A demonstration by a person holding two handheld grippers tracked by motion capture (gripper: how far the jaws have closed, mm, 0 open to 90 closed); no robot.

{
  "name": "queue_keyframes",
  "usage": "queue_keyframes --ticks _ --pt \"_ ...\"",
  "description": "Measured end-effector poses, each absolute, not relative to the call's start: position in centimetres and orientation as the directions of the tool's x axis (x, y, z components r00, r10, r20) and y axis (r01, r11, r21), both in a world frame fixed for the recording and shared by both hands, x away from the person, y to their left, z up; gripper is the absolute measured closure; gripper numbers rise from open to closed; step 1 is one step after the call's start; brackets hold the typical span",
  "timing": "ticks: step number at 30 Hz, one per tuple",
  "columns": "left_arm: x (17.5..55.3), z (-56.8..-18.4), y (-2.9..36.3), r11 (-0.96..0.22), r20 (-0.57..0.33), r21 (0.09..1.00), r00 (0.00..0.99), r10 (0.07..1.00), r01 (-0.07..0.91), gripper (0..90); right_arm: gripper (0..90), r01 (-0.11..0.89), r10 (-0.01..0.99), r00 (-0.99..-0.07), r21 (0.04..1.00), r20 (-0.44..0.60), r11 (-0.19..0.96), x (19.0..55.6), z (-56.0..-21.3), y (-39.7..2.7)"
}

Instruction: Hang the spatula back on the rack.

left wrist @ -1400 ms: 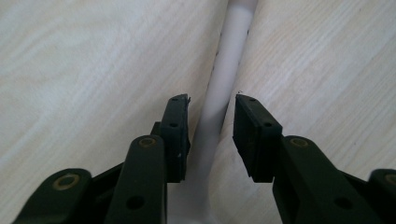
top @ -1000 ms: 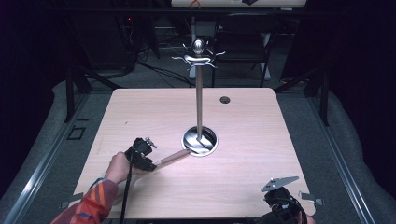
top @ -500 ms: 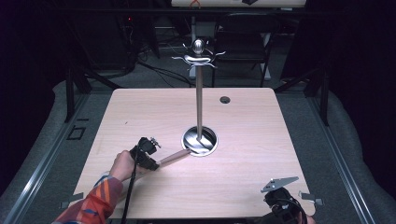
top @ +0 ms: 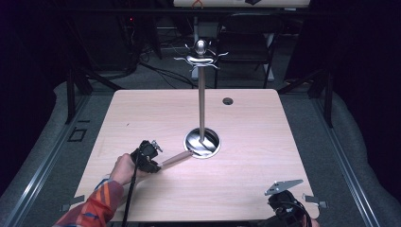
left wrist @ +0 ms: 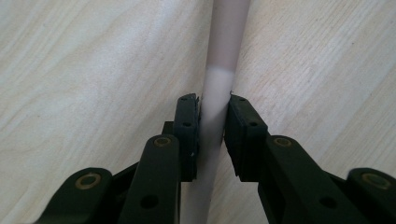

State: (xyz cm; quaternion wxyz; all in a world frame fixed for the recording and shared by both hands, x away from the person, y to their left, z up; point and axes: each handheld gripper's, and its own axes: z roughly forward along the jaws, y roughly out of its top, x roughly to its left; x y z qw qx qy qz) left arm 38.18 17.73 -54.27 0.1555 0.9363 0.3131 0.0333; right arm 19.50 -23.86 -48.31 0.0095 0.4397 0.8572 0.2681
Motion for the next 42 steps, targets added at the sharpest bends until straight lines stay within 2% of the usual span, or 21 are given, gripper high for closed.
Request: queue_keyframes --ticks 17,29,34,42 --pt "37.3 -52.6 20.6 -0.7 -0.01 0.442 0.784 0.621 0.561 77.7 0.3 0.75 0.758 -0.611 0.47 0.226 0.465 19.5 -48.3 -24.0" --pt "36.2 -50.6 21.1 -0.667 0.089 0.533 0.75 0.656 0.52 77.9 0.5 0.749 0.757 -0.612 0.474 0.229 0.463 19.5 -48.3 -24.0" --pt "35.8 -49.0 22.1 -0.62 0.165 0.622 0.694 0.701 0.478 77.9 1.6 0.752 0.759 -0.611 0.467 0.227 0.465 19.5 -48.3 -24.0" --pt "35.2 -47.2 23.4 -0.553 0.187 0.714 0.644 0.742 0.43 78.0 1.6 0.752 0.759 -0.61 0.467 0.227 0.464 19.5 -48.3 -24.0"
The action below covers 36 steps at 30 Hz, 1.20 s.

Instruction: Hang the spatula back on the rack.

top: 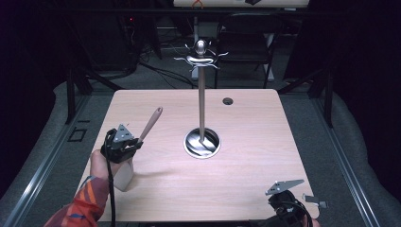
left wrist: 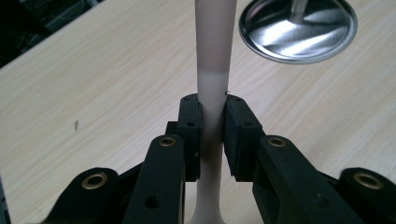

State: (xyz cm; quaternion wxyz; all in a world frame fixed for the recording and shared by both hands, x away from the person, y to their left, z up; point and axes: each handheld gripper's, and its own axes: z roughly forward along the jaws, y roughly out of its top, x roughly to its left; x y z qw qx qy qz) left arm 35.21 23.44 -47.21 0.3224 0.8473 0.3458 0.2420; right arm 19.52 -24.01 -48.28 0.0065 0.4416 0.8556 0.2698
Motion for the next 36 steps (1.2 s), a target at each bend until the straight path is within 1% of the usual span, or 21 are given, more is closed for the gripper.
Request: queue_keyframes --ticks 4,11,22,32,36 --pt "34.8 -46.5 23.6 -0.536 0.227 0.757 0.618 0.753 0.375 78.0 1.7 0.753 0.76 -0.61 0.466 0.226 0.465 19.5 -48.3 -24.0" --pt "34.6 -45.9 23.8 -0.478 0.179 0.803 0.621 0.763 0.355 78.0 1.7 0.753 0.761 -0.609 0.465 0.224 0.465 19.5 -48.3 -24.0" --pt "34.3 -45.1 23.5 -0.421 0.159 0.855 0.62 0.768 0.303 78.0 1.7 0.754 0.764 -0.607 0.463 0.219 0.466 19.6 -48.3 -23.9" --pt "34.3 -44.0 22.3 -0.432 0.168 0.861 0.651 0.74 0.269 78.0 1.7 0.752 0.765 -0.608 0.465 0.215 0.467 19.5 -48.3 -23.9" --pt "34.6 -43.5 22.0 -0.409 0.143 0.872 0.658 0.74 0.27 78.0 1.7 0.752 0.765 -0.608 0.466 0.214 0.467 19.5 -48.3 -23.9"
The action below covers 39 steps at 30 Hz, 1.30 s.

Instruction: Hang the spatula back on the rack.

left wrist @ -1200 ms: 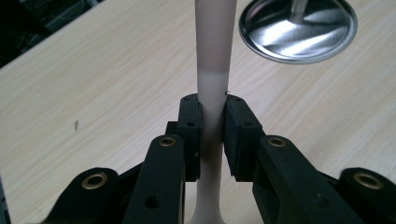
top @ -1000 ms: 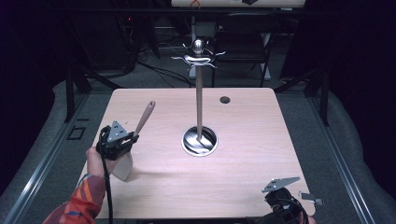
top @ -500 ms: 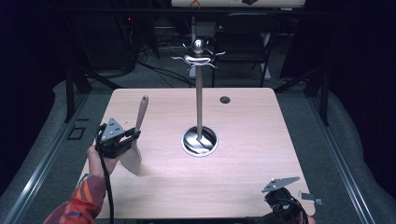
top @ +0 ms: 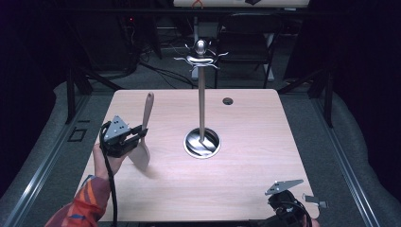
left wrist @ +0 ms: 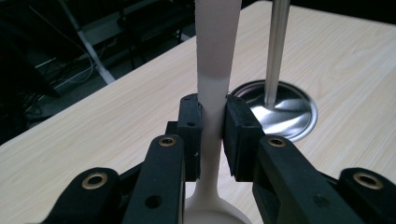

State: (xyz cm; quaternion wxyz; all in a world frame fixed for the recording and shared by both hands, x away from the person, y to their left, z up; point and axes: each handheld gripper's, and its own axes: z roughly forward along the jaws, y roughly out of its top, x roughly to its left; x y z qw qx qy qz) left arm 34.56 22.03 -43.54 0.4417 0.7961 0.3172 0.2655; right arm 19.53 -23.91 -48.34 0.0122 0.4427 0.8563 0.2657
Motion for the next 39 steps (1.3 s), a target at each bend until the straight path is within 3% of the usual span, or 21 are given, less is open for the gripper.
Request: queue_keyframes --ticks 39 --pt "39.0 -37.5 17.2 -0.329 0.066 0.918 0.734 0.676 0.221 78.0 2.0 0.752 0.762 -0.612 0.453 0.21 0.479 19.7 -48.6 -23.5"
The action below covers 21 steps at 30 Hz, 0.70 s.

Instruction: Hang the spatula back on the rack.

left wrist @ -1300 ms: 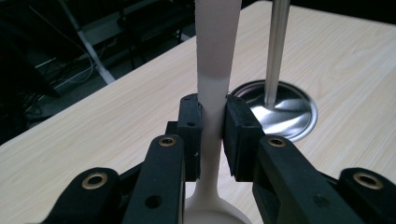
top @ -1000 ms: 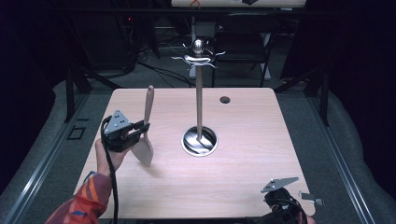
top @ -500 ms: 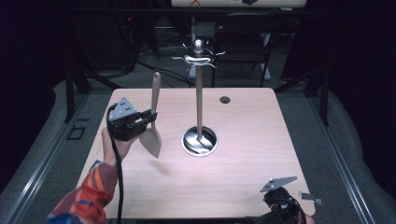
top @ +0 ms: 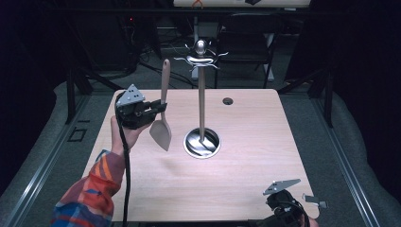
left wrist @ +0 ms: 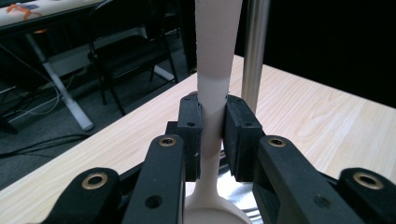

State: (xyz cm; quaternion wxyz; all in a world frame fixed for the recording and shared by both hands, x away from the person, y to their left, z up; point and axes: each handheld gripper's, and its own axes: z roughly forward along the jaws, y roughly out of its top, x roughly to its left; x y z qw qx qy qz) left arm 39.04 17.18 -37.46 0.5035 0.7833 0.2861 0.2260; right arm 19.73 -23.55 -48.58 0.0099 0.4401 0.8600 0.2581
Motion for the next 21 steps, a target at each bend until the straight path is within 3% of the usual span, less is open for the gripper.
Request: queue_keyframes --ticks 21 --pt "40.6 -37.0 16.5 -0.314 0.017 0.918 0.768 0.641 0.242 78.0 2.0 0.748 0.761 -0.616 0.452 0.203 0.486 19.7 -48.6 -23.5"
